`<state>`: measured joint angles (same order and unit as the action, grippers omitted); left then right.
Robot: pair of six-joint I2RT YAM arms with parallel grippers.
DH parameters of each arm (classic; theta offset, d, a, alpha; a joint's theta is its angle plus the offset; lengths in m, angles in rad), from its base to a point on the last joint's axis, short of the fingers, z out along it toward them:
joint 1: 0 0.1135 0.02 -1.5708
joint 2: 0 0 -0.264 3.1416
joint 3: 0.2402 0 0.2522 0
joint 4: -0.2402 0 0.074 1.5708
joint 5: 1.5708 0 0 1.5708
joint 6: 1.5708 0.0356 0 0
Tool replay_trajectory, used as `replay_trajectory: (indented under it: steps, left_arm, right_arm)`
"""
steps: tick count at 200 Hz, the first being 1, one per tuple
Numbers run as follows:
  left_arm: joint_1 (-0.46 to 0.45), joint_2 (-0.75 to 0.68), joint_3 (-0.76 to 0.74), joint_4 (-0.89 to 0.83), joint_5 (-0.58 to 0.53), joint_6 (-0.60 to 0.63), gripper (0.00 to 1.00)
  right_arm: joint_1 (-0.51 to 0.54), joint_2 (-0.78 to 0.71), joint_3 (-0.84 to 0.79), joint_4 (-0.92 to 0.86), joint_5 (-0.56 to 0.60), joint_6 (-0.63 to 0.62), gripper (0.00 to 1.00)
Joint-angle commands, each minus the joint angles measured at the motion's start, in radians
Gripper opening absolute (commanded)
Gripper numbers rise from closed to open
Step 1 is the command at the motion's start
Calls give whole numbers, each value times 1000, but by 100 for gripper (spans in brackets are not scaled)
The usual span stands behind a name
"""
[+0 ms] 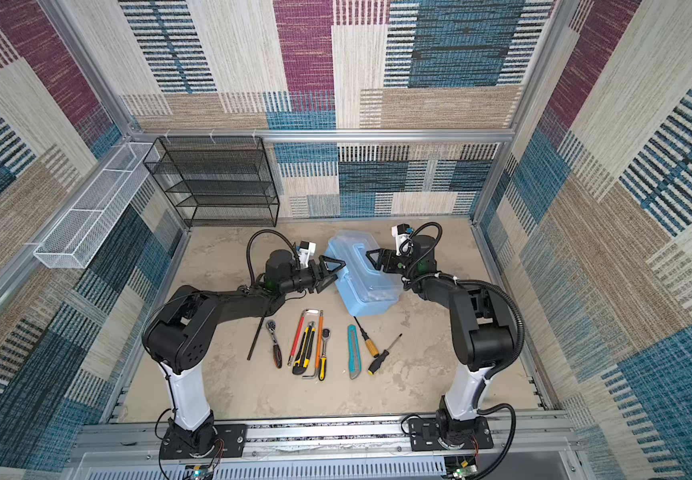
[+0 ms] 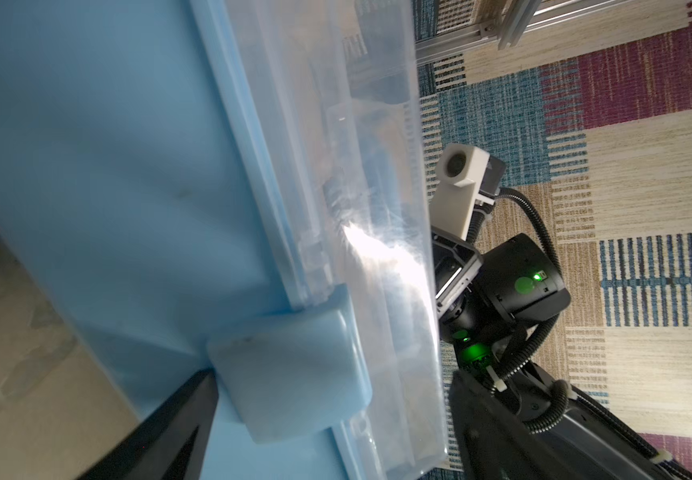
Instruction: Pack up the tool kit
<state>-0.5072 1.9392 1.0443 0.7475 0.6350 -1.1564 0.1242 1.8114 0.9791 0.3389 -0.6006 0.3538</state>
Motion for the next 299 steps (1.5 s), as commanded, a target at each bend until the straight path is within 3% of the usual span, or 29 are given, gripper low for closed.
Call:
replay_trajectory:
  steps: [1, 176, 299]
  left_arm:
    - [-15, 14, 10, 46, 27, -29, 90]
    - [-34, 108, -17, 503, -11, -259, 86]
    - [-27, 147, -41, 647, -47, -338, 80]
  right_arm:
    - [14, 26, -29, -226, -39, 9, 72]
    - [12, 24, -76, -192, -41, 24, 72]
    - [-1, 21, -82, -199, -23, 19, 71]
